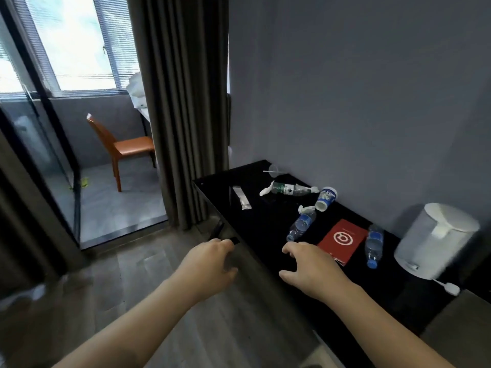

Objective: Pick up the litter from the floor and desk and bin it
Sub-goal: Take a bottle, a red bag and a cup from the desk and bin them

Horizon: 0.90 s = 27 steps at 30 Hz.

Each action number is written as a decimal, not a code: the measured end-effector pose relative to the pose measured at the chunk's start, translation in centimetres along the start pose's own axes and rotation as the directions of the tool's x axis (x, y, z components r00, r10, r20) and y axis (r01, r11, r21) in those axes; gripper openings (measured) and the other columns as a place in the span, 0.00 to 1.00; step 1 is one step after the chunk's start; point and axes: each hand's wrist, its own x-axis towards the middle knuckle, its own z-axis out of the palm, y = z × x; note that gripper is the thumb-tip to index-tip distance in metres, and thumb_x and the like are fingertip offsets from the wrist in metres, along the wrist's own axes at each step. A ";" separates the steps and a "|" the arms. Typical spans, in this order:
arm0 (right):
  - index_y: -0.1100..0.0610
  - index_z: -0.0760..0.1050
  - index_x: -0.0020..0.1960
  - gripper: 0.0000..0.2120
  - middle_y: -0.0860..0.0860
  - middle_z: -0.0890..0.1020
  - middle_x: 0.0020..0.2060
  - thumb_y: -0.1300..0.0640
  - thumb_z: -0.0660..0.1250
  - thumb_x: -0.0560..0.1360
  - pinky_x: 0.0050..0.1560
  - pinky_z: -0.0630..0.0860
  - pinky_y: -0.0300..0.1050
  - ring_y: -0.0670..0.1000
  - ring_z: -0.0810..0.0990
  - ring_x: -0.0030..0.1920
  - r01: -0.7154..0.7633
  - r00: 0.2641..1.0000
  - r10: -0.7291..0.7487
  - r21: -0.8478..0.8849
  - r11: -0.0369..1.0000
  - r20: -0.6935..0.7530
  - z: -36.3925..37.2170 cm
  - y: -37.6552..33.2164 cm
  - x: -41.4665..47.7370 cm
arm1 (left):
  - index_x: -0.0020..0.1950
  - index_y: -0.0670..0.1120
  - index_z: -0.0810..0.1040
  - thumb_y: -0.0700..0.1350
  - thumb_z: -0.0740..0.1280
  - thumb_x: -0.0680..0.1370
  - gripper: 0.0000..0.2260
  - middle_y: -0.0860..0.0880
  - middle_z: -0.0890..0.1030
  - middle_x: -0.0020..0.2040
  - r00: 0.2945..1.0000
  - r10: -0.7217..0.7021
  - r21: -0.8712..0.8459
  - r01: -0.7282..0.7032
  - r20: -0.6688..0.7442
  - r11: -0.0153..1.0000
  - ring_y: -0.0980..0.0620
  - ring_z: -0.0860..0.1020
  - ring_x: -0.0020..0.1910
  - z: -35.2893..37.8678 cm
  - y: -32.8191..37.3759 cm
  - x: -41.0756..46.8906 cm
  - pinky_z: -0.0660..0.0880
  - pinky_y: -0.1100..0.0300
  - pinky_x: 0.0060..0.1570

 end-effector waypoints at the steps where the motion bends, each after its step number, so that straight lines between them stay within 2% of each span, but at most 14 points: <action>1: 0.51 0.68 0.69 0.25 0.47 0.76 0.61 0.46 0.66 0.74 0.61 0.72 0.51 0.49 0.76 0.59 -0.009 1.000 0.009 0.000 1.000 0.003 0.1 0.1 0.5 | 0.65 0.50 0.71 0.54 0.64 0.76 0.19 0.51 0.75 0.59 1.000 0.011 0.002 -0.011 0.013 1.000 0.49 0.76 0.58 0.1 -0.3 0.7 0.74 0.55 0.55; 5: 0.50 0.69 0.68 0.25 0.47 0.75 0.61 0.46 0.67 0.73 0.53 0.74 0.44 0.47 0.77 0.57 -0.088 0.996 0.088 0.019 0.996 -0.002 1.0 1.1 5.0 | 0.64 0.50 0.71 0.55 0.64 0.75 0.19 0.51 0.75 0.58 0.996 0.071 -0.014 -0.070 0.049 0.997 0.50 0.76 0.57 1.0 -2.6 6.6 0.74 0.55 0.55; 10: 0.50 0.69 0.68 0.26 0.46 0.76 0.60 0.46 0.68 0.73 0.55 0.74 0.41 0.46 0.76 0.58 -0.243 0.969 0.246 0.080 0.967 -0.025 2.2 2.2 9.5 | 0.65 0.51 0.70 0.55 0.65 0.75 0.20 0.52 0.75 0.58 0.976 0.183 -0.048 -0.179 0.116 0.983 0.51 0.76 0.57 2.4 -5.2 14.0 0.73 0.59 0.55; 15: 0.48 0.70 0.67 0.24 0.45 0.77 0.57 0.46 0.68 0.72 0.53 0.73 0.40 0.45 0.76 0.56 -0.393 0.910 0.409 0.172 0.903 -0.069 2.6 2.5 12.8 | 0.67 0.52 0.70 0.56 0.66 0.75 0.22 0.53 0.75 0.59 0.938 0.319 -0.101 -0.307 0.137 0.946 0.52 0.76 0.57 2.8 -7.0 21.5 0.74 0.61 0.54; 22: 0.48 0.73 0.55 0.14 0.43 0.78 0.49 0.48 0.69 0.70 0.48 0.75 0.41 0.45 0.76 0.49 -0.554 0.817 0.575 0.218 0.804 -0.043 3.9 4.9 14.4 | 0.68 0.52 0.69 0.57 0.66 0.75 0.23 0.53 0.75 0.59 0.839 0.494 -0.157 -0.470 0.228 0.869 0.54 0.76 0.56 5.7 -5.3 28.2 0.74 0.61 0.55; 27: 0.49 0.72 0.61 0.19 0.46 0.78 0.53 0.47 0.69 0.72 0.52 0.75 0.43 0.47 0.77 0.54 -0.634 0.748 0.661 0.237 0.736 -0.051 3.8 9.2 16.0 | 0.66 0.53 0.70 0.56 0.66 0.75 0.20 0.54 0.76 0.57 0.786 0.563 -0.180 -0.533 0.257 0.827 0.56 0.76 0.54 7.4 -2.4 32.6 0.75 0.63 0.53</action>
